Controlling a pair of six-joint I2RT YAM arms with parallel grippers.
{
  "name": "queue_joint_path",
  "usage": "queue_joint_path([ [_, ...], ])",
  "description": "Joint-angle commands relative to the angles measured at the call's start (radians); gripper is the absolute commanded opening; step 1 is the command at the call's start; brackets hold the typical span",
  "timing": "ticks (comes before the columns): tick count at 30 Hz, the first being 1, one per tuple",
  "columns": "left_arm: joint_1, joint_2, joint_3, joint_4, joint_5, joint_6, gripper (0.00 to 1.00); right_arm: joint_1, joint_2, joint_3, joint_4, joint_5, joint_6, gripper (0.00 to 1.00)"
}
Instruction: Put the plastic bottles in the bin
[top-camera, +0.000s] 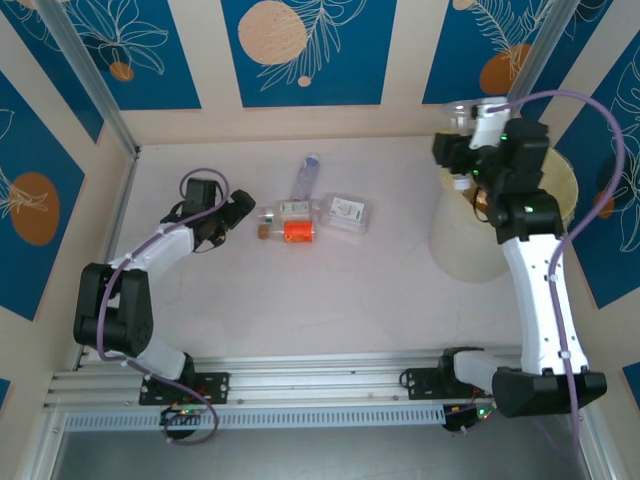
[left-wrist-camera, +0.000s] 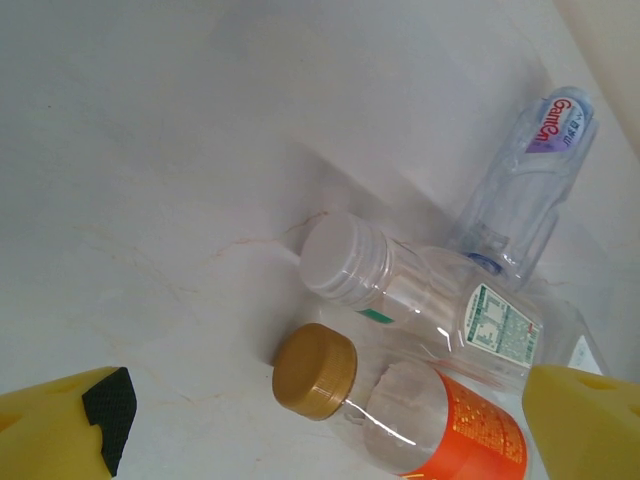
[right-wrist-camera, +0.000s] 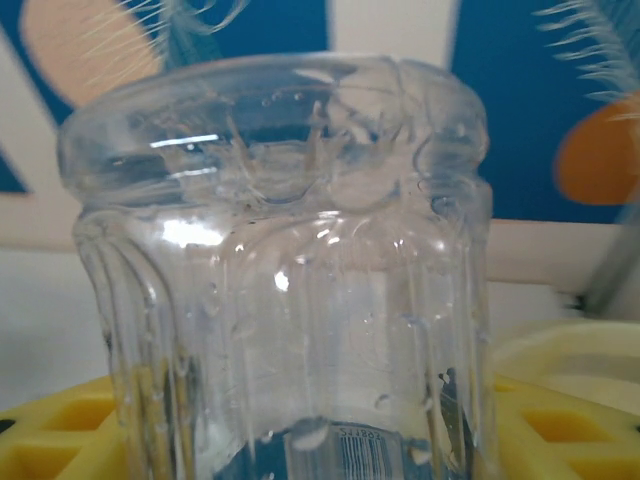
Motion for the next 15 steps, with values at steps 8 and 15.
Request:
queue_joint_path([
  [8, 0.0, -0.036, -0.025, 0.044, 0.037, -0.037, 1.0, -0.257, 0.056, -0.059, -0.07, -0.113, -0.076, 0.52],
  [15, -0.001, -0.018, 0.019, 0.011, 0.028, -0.03, 1.0, -0.262, 0.041, -0.138, -0.075, -0.059, -0.33, 0.6],
])
